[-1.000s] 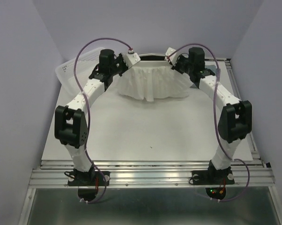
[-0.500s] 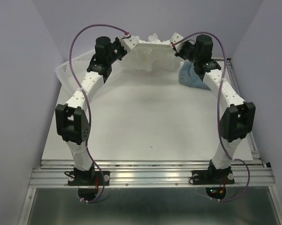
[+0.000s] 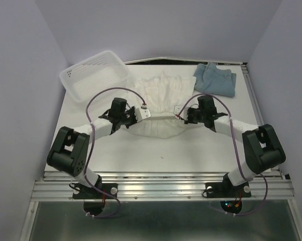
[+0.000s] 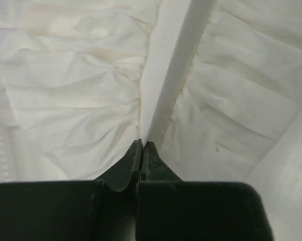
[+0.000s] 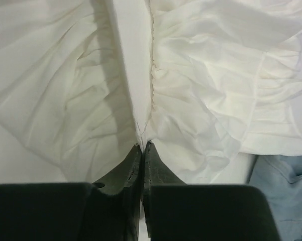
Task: Fold and stack the skirts
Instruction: Flatten the skirt out
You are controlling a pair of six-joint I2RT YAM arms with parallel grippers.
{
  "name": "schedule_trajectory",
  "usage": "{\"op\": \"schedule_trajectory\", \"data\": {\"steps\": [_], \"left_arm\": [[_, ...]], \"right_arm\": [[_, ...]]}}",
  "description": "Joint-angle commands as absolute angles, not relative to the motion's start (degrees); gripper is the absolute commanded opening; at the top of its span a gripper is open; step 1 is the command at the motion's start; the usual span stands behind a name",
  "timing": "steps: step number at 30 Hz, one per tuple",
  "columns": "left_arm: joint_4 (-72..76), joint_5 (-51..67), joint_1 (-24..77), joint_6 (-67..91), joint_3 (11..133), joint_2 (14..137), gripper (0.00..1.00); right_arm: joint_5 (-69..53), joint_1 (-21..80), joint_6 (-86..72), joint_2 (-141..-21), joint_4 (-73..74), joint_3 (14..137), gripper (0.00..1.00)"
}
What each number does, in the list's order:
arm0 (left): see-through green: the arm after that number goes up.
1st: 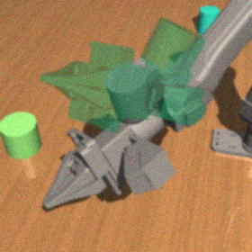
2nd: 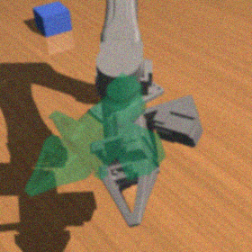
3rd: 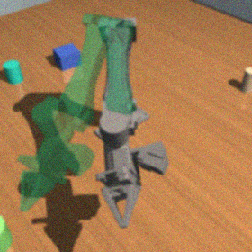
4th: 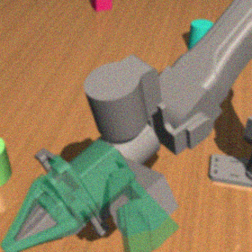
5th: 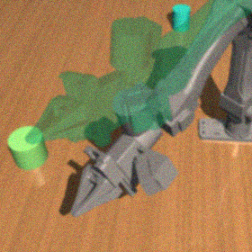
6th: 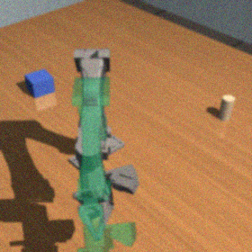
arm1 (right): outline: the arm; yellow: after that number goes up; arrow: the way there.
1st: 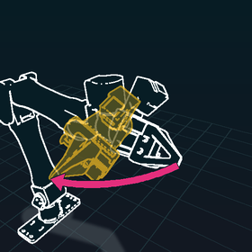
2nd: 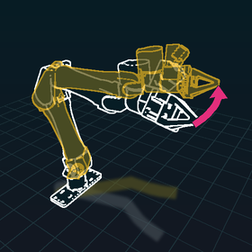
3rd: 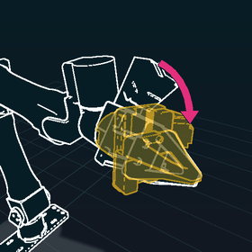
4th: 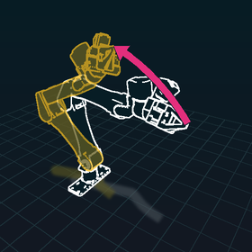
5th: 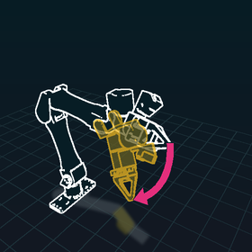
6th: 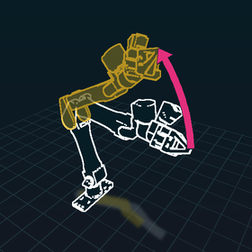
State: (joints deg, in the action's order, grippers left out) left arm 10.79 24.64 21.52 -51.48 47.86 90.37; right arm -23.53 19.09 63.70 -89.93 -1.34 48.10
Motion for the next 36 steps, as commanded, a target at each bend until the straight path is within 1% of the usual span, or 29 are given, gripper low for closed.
{"op": "schedule_trajectory", "data": {"steps": [1, 2, 4, 7, 9, 13, 17, 19, 21, 27, 32, 36], "left_arm": [[10.8, 25.5, 25.0, -56.9, 39.1, 76.9, 0.00], [10.8, 25.8, 25.3, -57.2, 38.2, 75.3, 0.00], [6.5, 26.9, 25.9, -57.6, 36.0, 71.4, 0.00], [3.6, 27.3, 26.8, -58.5, 34.5, 67.5, 0.00], [2.6, 26.5, 27.8, -57.9, 33.4, 64.0, 0.00], [1.9, 24.8, 27.7, -52.2, 36.1, 61.8, 0.00], [0.2, 25.1, 27.0, -46.9, 43.0, 62.0, 0.00], [0.2, 24.7, 26.9, -44.8, 43.9, 60.6, 0.00], [1.1, 23.6, 27.0, -43.9, 44.2, 59.2, 0.00], [2.0, 21.1, 26.9, -44.9, 42.9, 61.3, 0.00], [0.8, 22.8, 27.0, -48.9, 39.6, 61.4, 0.00], [-1.9, 25.6, 28.1, -56.8, 35.3, 57.8, 0.00]], "right_arm": [[-24.5, 20.9, 67.5, -79.3, 4.0, 43.4, 0.01], [-25.0, 20.9, 67.5, -77.7, 4.0, 42.3, 0.01], [-26.3, 22.1, 69.3, -73.1, 10.1, 39.5, 0.01], [-27.1, 24.0, 70.9, -68.3, 13.0, 36.7, 0.01], [-25.9, 24.5, 67.9, -64.9, 13.0, 34.9, 0.01], [-21.2, 24.5, 62.9, -66.3, 12.2, 39.4, 0.01], [-19.0, 24.5, 57.5, -69.0, 11.9, 48.1, 0.01], [-18.3, 24.5, 54.6, -69.4, 12.0, 52.3, 0.01], [-17.8, 24.5, 54.5, -69.1, 12.4, 53.8, 0.01], [-18.2, 24.5, 58.2, -68.1, 13.7, 51.7, 0.01], [-19.8, 24.5, 62.1, -65.2, 14.9, 47.0, 0.01], [-23.3, 24.5, 67.5, -61.6, 22.3, 43.7, 0.01]]}}
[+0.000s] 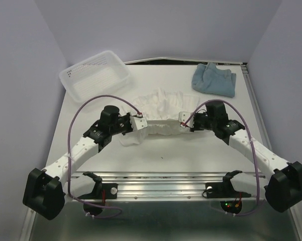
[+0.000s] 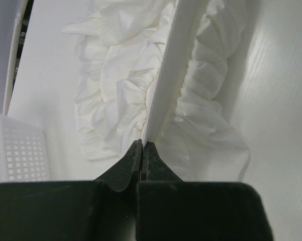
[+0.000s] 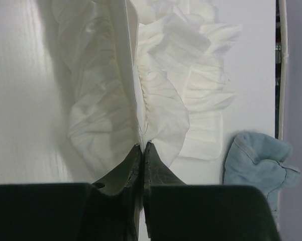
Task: Fold and stack the skirts
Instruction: Flatten the skirt out
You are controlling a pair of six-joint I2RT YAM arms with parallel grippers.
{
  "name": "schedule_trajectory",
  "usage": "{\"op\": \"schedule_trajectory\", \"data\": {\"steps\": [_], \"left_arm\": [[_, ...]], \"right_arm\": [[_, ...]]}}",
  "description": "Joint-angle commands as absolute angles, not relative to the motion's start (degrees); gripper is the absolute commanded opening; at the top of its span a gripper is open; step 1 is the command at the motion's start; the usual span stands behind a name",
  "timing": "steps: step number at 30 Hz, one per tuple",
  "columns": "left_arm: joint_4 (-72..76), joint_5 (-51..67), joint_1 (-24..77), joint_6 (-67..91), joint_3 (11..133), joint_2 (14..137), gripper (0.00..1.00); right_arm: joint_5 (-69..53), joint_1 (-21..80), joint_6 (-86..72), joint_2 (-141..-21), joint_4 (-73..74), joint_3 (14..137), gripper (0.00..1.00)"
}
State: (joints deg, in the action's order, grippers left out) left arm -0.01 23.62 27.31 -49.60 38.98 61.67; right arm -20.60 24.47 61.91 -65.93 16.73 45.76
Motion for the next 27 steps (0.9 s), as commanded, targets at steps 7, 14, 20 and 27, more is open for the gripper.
{"op": "schedule_trajectory", "data": {"steps": [7, 14, 20, 27], "left_arm": [[-7.2, 29.0, 30.2, -64.8, 31.8, 53.3, 0.00], [-18.9, 32.2, 35.6, -73.4, 32.2, 50.9, 0.63], [-16.0, 29.7, 36.5, -58.2, 35.4, 46.1, 0.78], [-11.0, 28.8, 26.4, -28.5, 49.3, 61.6, 0.69]], "right_arm": [[-27.8, 24.5, 73.6, -57.4, 27.2, 38.4, 0.01], [-28.7, 24.5, 85.5, -52.5, 34.5, 34.1, 0.84], [-20.7, 24.5, 81.7, -44.6, 30.0, 32.3, 1.00], [-13.1, 24.5, 49.7, -66.1, 27.0, 51.8, 0.94]]}}
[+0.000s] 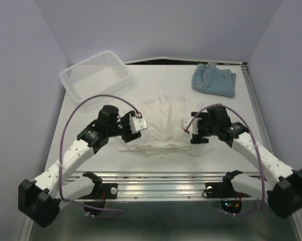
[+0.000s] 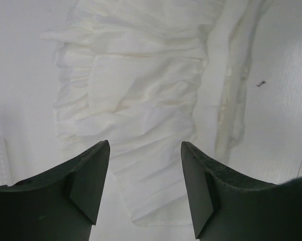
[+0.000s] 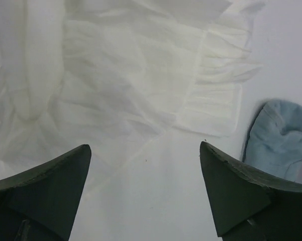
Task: Fold and stack the skirts
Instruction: Flatten the skirt out
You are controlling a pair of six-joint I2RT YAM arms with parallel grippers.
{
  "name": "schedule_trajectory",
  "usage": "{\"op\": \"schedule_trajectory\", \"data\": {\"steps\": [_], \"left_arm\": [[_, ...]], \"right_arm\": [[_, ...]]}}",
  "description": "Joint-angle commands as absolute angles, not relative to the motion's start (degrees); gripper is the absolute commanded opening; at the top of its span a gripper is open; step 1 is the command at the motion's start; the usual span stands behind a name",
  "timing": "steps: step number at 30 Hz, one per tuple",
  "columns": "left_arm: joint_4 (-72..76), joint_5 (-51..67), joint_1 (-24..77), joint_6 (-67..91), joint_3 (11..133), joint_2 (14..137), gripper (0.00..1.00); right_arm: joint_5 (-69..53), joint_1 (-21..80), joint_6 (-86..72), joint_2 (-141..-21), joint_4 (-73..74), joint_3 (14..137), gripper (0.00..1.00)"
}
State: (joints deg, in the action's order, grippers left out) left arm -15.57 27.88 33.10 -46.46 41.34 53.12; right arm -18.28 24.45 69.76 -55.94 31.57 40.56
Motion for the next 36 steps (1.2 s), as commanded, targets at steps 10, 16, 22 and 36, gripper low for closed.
{"op": "schedule_trajectory", "data": {"steps": [10, 16, 22, 36], "left_arm": [[-10.6, 31.3, 17.1, -16.5, 61.6, 84.4, 0.56], [-9.4, 32.2, 12.0, -11.5, 59.1, 85.5, 0.57], [-5.4, 36.2, 8.1, 3.3, 55.7, 88.0, 0.56], [0.5, 38.3, -1.0, 14.2, 58.1, 90.0, 0.63]], "right_arm": [[-16.7, 23.4, 39.6, -89.6, 34.5, 68.5, 0.75], [-14.0, 22.7, 35.2, -89.0, 32.5, 66.6, 0.75], [-19.1, 23.9, 23.7, -92.7, 37.3, 75.5, 0.69], [-9.8, 56.6, 16.8, -102.3, 31.6, 82.3, 0.68]]}}
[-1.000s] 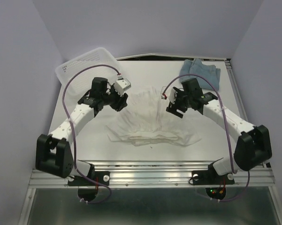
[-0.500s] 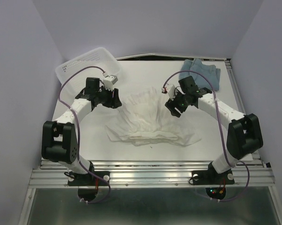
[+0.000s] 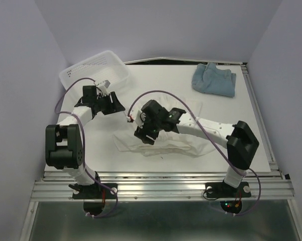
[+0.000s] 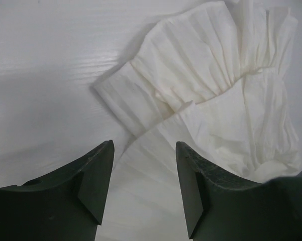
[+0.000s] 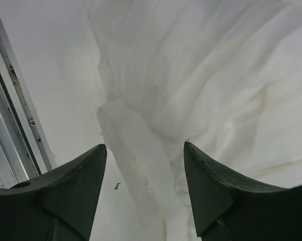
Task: Fold and stack the skirts
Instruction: Flatten the skirt out, then fold the skirt
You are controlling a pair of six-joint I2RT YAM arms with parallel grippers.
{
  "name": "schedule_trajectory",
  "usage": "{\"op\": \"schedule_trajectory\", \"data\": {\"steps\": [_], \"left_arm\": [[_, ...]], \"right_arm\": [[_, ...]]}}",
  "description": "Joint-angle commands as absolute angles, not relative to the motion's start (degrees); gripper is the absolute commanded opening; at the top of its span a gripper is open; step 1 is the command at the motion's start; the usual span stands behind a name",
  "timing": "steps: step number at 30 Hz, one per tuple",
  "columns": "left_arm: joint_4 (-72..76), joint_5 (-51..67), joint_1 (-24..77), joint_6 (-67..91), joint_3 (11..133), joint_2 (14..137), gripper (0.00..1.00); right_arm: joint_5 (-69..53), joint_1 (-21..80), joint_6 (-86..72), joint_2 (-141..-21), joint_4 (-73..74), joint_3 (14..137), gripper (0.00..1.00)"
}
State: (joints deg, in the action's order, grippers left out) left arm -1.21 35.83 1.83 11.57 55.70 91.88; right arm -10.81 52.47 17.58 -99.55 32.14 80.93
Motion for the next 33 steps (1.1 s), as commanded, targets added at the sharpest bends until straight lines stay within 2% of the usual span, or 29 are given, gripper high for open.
{"op": "schedule_trajectory", "data": {"steps": [1, 5, 7, 8, 9, 11, 12, 13, 15, 19, 21, 22, 23, 24, 26, 29, 33], "left_arm": [[0.4, 38.1, -1.3, 13.2, 58.2, 89.4, 0.63], [0.5, 37.5, -1.6, 11.5, 57.7, 87.0, 0.63], [1.0, 37.4, -1.6, 11.1, 57.8, 86.4, 0.63], [1.1, 37.4, -1.6, 11.0, 57.9, 86.3, 0.63], [1.2, 37.6, -1.5, 10.6, 58.0, 86.4, 0.63], [1.2, 38.2, -1.5, 9.0, 58.2, 86.5, 0.62], [1.3, 38.0, -1.4, 6.9, 58.3, 86.2, 0.62], [1.4, 38.3, -1.4, 5.1, 58.4, 86.1, 0.60], [0.9, 38.8, -1.0, 0.5, 58.9, 85.7, 0.59], [-0.3, 38.1, 2.8, -19.6, 58.8, 84.8, 0.58], [-3.5, 38.3, 4.8, -28.9, 57.6, 83.8, 0.57], [-3.7, 36.8, 6.4, -37.0, 56.8, 83.2, 0.55], [-4.0, 35.7, 7.8, -41.3, 55.8, 82.6, 0.55], [-4.5, 34.9, 11.3, -45.6, 53.5, 81.3, 0.54], [-2.6, 31.9, 16.8, -54.7, 49.9, 79.3, 0.54], [-0.8, 32.3, 21.7, -60.0, 47.6, 78.5, 0.53], [-0.8, 32.2, 26.2, -63.6, 46.1, 79.2, 0.49]], "right_arm": [[-9.4, 57.7, 17.4, -102.8, 31.7, 82.2, 0.68], [-6.2, 59.2, 20.1, -105.9, 30.4, 78.2, 0.67], [-2.7, 59.2, 22.4, -107.1, 30.3, 77.0, 0.61], [-1.1, 59.2, 23.4, -107.3, 29.5, 75.9, 0.54], [2.4, 59.2, 25.1, -106.7, 27.8, 73.1, 0.37], [4.8, 59.2, 27.3, -104.4, 26.4, 69.7, 0.20], [5.6, 59.2, 28.4, -102.8, 25.7, 65.8, 0.05], [7.0, 58.5, 31.3, -98.8, 25.7, 63.7, 0.01], [8.0, 57.2, 35.0, -93.9, 25.7, 58.8, 0.01], [9.4, 52.5, 49.4, -75.2, 25.9, 43.4, 0.01], [11.1, 48.2, 54.8, -69.5, 25.9, 39.3, 0.09], [11.0, 45.6, 60.3, -64.9, 25.9, 36.5, 0.16], [10.4, 42.6, 62.6, -63.1, 26.0, 35.7, 0.29], [8.3, 36.1, 64.1, -61.7, 26.2, 35.4, 0.69], [5.7, 31.9, 64.9, -59.8, 30.2, 38.0, 0.89], [1.9, 30.4, 60.8, -60.1, 37.2, 45.3, 0.92], [-3.6, 30.4, 58.7, -60.4, 44.8, 51.3, 0.89]]}}
